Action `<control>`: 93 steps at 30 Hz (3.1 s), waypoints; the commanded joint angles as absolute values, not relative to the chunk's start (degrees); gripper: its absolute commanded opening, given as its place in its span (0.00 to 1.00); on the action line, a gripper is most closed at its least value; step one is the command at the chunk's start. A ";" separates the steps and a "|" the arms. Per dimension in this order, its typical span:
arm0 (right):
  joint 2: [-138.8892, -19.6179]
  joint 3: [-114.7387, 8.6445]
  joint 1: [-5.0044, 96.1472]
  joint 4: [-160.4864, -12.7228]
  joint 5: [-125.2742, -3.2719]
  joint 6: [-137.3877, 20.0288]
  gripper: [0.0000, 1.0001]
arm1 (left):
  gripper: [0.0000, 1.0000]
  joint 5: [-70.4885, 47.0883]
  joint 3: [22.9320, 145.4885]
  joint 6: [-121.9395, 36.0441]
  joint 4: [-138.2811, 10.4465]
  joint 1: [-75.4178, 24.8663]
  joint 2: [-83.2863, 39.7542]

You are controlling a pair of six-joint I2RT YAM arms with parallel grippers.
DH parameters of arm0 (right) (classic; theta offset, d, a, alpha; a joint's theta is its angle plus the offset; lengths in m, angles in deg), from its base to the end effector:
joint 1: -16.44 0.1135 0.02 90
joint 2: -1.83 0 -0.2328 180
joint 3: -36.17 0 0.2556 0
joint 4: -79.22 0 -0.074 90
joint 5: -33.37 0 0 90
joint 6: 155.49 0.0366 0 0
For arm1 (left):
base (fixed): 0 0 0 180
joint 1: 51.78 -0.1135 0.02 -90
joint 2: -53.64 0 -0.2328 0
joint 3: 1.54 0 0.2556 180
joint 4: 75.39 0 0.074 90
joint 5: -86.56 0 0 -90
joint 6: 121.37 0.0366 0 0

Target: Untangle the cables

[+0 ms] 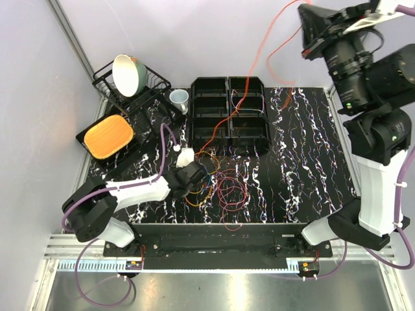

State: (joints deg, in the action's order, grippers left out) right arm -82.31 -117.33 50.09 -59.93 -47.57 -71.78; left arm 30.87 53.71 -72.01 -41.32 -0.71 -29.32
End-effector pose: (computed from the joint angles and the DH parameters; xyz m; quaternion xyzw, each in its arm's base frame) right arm 0.1556 0.0967 0.6369 -0.1103 0.5022 0.1634 0.8420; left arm 0.1838 -0.1948 0.1338 0.0126 0.9294 0.0321 0.3675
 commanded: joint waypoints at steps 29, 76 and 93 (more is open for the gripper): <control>-76.66 -103.80 50.37 -65.14 -47.84 -67.26 0.00 | 0.90 18.63 64.87 -55.02 -42.54 2.01 -10.62; -68.31 -90.36 50.28 -64.00 -44.86 -61.54 0.00 | 0.00 3.06 86.73 -47.54 -59.99 3.77 -25.65; -69.18 -74.79 50.19 -77.08 -34.22 -58.64 0.00 | 0.00 -2.11 107.65 -43.67 -64.36 -0.53 -33.98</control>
State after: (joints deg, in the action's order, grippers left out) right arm -68.45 -74.08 50.09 -69.03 -38.59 -58.77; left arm 1.88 101.77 -44.65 -61.96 0.91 -29.12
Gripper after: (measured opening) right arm 0.011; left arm 0.008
